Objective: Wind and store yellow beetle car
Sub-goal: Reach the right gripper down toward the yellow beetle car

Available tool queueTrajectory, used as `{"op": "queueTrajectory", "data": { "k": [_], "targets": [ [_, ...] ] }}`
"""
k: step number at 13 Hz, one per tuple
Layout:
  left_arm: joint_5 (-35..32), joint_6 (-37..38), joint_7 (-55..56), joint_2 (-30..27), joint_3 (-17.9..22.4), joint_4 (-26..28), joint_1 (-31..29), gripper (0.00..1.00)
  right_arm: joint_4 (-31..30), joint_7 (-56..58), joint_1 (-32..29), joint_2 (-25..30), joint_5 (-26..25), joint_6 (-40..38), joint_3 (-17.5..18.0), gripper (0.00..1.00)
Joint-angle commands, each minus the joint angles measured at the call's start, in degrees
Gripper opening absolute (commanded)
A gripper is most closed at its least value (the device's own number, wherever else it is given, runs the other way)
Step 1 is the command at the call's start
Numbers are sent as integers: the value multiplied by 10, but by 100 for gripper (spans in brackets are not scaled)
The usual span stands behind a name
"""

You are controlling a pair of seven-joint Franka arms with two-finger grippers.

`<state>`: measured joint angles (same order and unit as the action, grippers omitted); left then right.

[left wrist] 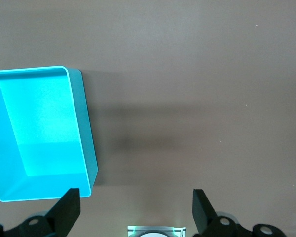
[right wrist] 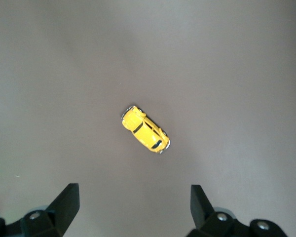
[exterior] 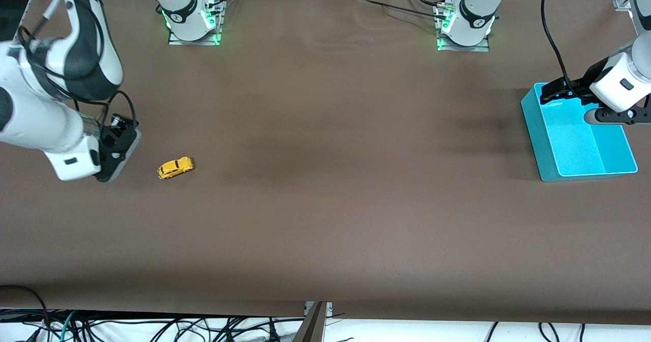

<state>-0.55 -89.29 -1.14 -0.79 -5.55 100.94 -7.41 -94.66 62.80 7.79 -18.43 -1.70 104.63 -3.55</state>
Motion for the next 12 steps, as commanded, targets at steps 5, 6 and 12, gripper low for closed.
{"op": "queueTrajectory", "data": {
  "k": [5, 6, 12],
  "targets": [
    [-12, 10, 2, 3, -4, -7, -3, 100, -195, 237, -4, 18, 1, 241, -1, 99],
    [-12, 10, 2, 3, -4, -7, -3, 100, -217, 268, -4, 16, 1, 279, -1, 99],
    [-13, 9, 3, 3, -4, -7, -3, 100, -250, 386, -14, -36, 3, 398, -1, 99]
  ]
}}
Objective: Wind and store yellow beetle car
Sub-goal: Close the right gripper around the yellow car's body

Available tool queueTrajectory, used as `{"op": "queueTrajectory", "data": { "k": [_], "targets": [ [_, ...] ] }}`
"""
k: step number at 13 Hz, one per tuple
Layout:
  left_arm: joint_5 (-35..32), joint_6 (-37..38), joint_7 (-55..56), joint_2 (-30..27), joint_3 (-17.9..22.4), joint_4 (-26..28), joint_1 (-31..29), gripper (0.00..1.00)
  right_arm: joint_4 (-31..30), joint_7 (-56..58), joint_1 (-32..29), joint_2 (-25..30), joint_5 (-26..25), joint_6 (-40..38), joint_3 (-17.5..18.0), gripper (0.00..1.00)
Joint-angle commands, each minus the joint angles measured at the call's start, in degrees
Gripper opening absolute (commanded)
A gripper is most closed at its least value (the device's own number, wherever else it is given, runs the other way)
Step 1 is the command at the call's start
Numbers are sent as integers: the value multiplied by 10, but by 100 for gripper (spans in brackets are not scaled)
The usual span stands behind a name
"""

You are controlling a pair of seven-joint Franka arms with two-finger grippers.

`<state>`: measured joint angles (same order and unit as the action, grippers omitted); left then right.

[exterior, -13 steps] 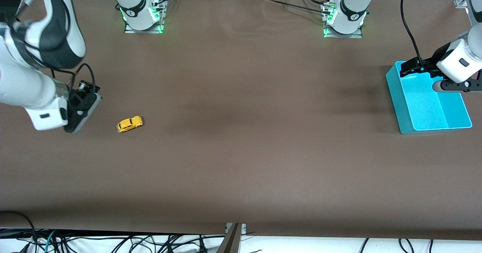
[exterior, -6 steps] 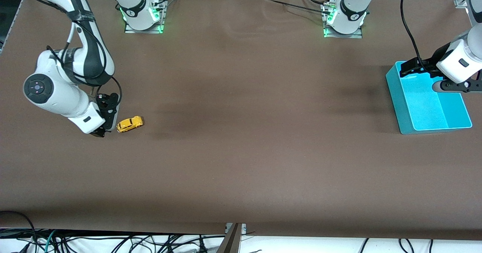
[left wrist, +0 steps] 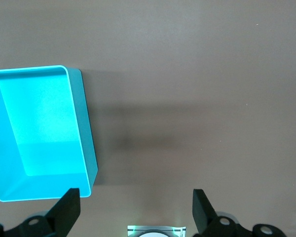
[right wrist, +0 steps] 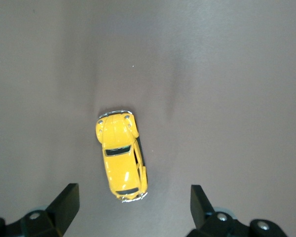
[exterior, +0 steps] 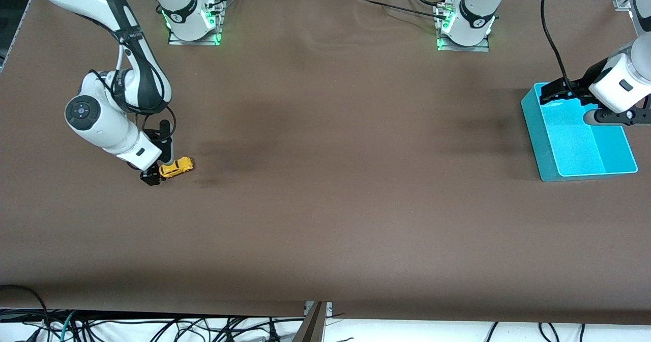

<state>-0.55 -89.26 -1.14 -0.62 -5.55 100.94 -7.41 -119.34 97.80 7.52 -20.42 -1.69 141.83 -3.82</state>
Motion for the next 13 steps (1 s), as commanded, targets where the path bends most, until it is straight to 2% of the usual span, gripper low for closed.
{"op": "queueTrajectory", "data": {
  "k": [1, 9, 10, 12, 13],
  "targets": [
    [-13, 8, 3, 1, -5, -7, -3, 100, -3, 45, -12, -24, 3, 34, 3, 99],
    [-12, 8, 3, 0, -9, -11, -3, 100, -26, 84, -13, -41, 3, 77, 3, 98],
    [-12, 8, 3, -1, -9, -11, -3, 100, -32, 84, -13, -40, 3, 85, 3, 94],
    [-12, 8, 3, -2, -9, -11, -3, 100, -36, 86, -13, -40, 2, 86, 3, 72],
    [-12, 8, 3, -2, -9, -11, -3, 100, -37, 86, -13, -39, 3, 84, 2, 66]
  ]
}}
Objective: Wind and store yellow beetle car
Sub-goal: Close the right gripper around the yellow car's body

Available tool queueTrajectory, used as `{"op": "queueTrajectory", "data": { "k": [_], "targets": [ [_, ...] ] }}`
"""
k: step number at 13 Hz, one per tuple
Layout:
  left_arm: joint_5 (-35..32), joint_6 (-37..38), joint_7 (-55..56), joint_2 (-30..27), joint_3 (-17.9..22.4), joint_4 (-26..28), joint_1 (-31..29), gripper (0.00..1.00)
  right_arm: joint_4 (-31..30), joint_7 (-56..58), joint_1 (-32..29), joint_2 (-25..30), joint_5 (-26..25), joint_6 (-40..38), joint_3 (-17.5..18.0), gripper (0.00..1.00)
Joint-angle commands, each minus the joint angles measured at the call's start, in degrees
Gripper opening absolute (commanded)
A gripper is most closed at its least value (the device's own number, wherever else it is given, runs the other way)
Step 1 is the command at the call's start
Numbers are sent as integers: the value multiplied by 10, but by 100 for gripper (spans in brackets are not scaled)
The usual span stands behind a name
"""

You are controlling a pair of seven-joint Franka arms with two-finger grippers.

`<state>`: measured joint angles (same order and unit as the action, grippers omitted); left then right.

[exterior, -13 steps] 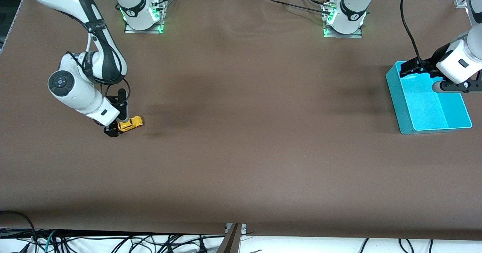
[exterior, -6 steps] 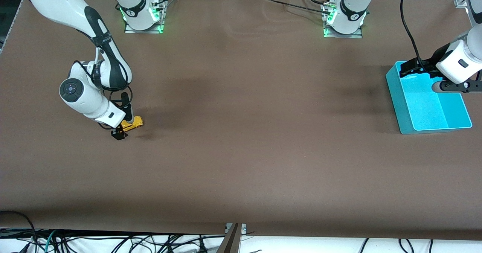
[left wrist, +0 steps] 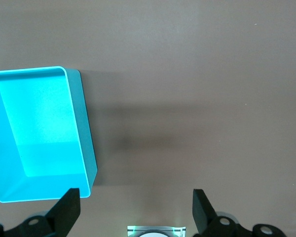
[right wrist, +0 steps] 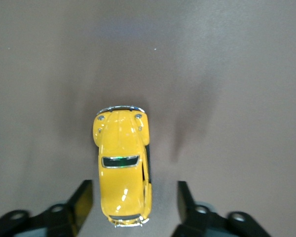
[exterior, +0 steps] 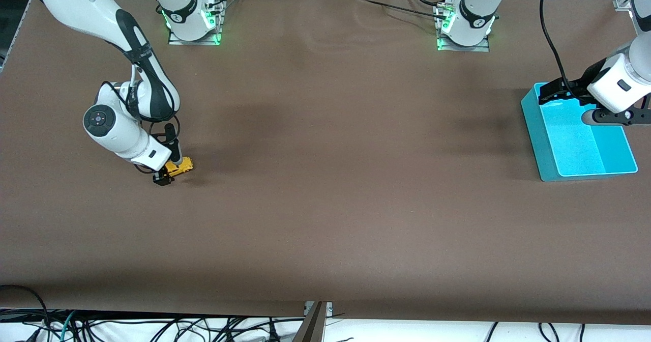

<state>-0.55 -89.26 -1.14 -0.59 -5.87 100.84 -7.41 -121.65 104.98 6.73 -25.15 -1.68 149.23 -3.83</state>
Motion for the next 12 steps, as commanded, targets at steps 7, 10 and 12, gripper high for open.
{"op": "queueTrajectory", "data": {
  "k": [7, 10, 12],
  "targets": [
    [-13, -16, 3, -17, -19, -4, 6, 100, -15, -12, -13, 14, 66, -55, -13, 8],
    [-11, -15, -1, -38, -21, 14, 9, 100, -15, -42, -27, 12, 69, -64, -13, 8],
    [-10, -16, -3, -38, -21, 10, 14, 100, -16, -42, -29, 3, 69, -62, -13, 9]
  ]
}}
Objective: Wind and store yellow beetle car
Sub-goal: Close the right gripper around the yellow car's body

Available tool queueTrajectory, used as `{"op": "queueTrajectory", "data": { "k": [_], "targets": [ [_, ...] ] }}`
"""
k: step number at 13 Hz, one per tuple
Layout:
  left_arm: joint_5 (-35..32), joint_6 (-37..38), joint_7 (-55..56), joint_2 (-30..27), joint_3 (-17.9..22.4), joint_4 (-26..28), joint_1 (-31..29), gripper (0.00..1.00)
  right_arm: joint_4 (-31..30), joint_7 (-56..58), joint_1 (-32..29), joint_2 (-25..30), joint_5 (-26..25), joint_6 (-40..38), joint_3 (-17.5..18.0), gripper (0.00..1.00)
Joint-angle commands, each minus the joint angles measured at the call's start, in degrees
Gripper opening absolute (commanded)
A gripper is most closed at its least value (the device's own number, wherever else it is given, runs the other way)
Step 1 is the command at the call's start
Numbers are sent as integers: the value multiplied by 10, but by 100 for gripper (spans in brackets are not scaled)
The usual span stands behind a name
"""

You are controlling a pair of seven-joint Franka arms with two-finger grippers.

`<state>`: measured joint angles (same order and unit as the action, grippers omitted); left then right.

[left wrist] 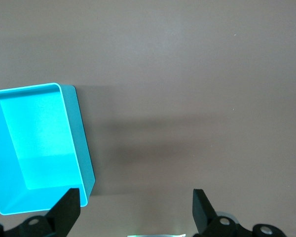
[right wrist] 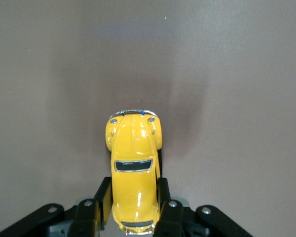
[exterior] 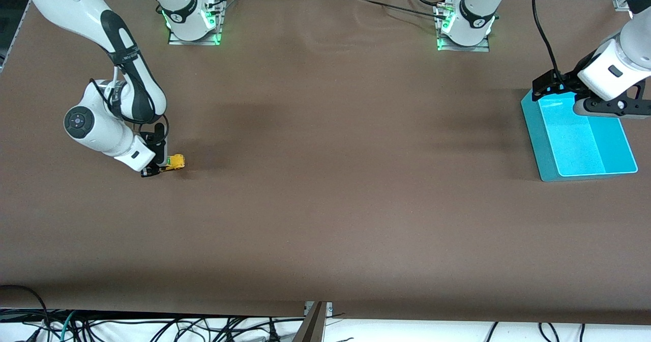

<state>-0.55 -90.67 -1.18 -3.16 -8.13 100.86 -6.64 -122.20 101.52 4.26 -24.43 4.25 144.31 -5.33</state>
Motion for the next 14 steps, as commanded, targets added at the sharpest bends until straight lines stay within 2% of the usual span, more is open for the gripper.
{"op": "queueTrajectory", "data": {
  "k": [1, 10, 13, 14],
  "targets": [
    [-7, -3, -2, -13, 1, 10, 12, 100, -9, -3, -13, -9, 9, -11, 1, 9],
    [-4, -2, -1, -19, 1, 7, 33, 100, -1, 124, -168, -33, 8, 40, 1, 10],
    [-4, -1, -1, -18, 5, 7, 32, 100, 1, 133, -183, -35, 8, 41, 2, 10],
    [-5, -1, 2, -18, 6, 7, 32, 100, 2, 131, -181, -31, 8, 40, 4, 16]
  ]
}}
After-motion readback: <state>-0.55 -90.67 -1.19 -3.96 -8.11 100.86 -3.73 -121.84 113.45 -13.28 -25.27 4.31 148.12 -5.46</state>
